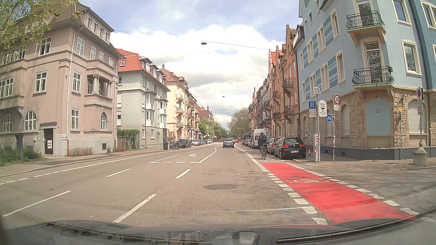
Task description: Follow the waypoints while adhering to traffic rules and regulations
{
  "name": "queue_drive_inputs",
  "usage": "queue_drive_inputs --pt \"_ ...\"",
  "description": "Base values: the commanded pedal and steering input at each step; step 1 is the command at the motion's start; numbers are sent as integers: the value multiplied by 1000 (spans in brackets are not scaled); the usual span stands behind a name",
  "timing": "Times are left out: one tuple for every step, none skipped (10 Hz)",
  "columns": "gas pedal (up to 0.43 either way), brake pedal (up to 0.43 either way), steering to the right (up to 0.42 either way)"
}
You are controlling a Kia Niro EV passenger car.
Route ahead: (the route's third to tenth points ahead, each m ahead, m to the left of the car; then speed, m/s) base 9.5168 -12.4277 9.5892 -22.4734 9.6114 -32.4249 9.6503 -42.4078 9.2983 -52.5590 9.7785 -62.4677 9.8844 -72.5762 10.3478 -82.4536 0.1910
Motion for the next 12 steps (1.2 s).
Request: queue_drive_inputs --pt "0 73 8" --pt "0 73 8" --pt "0 73 9" --pt "0 73 9" --pt "0 61 9" --pt "0 0 10" --pt "0 0 13" --pt "0 0 15" --pt "0 0 20" --pt "0 0 26" --pt "0 0 32" --pt "0 0 40"
